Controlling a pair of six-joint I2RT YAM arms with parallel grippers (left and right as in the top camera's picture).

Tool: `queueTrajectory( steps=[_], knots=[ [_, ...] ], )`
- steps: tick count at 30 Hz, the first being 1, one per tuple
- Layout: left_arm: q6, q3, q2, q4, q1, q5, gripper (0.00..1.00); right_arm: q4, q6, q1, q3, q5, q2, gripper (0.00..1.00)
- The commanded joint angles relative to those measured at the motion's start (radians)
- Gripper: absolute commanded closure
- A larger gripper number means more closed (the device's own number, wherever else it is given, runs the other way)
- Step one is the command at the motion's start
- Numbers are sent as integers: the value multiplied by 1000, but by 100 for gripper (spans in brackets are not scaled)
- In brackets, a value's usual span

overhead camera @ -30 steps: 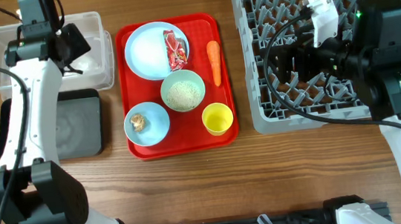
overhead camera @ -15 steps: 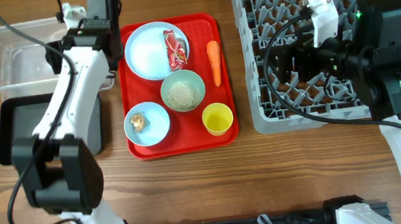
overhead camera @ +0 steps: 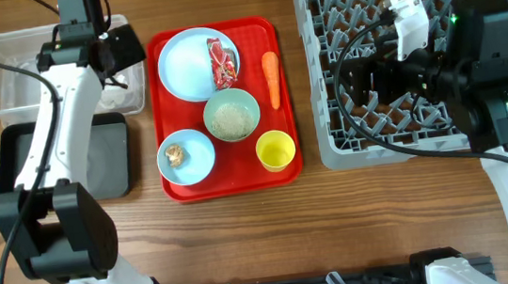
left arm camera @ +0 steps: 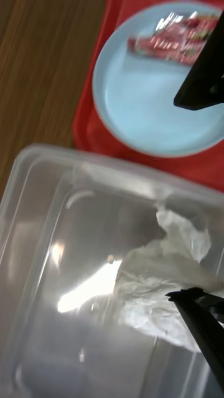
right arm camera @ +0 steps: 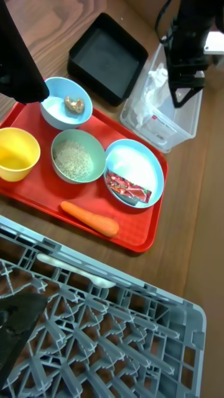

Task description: Sort waste into correct bins and load items into the dishwasher rack

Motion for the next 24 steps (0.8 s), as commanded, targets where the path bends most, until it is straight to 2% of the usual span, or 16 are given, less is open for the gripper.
queueTrajectory(
  steps=[1,9,11,16,17,20,23,24],
  knots=[
    [-5,10,34,-4,-48,109,8,2,-13,-3,17,18,6,0],
    [40,10,62,-24,-98,111,5,2,-13,-3,17,21,6,0],
    [40,10,63,-23,-102,132,10,2,-13,-3,17,21,6,0],
    [40,10,64,-23,-104,214,54,2,-12,-3,17,21,6,0],
    [40,10,65,-23,-105,228,57,2,-13,-3,17,21,6,0],
    [13,10,73,-23,-116,249,54,-5,-13,-3,17,21,6,0],
    [11,10,76,6,-143,308,30,-6,-13,-3,17,21,6,0],
    [24,10,76,26,-158,311,26,-5,-12,-3,17,21,6,0]
  ],
)
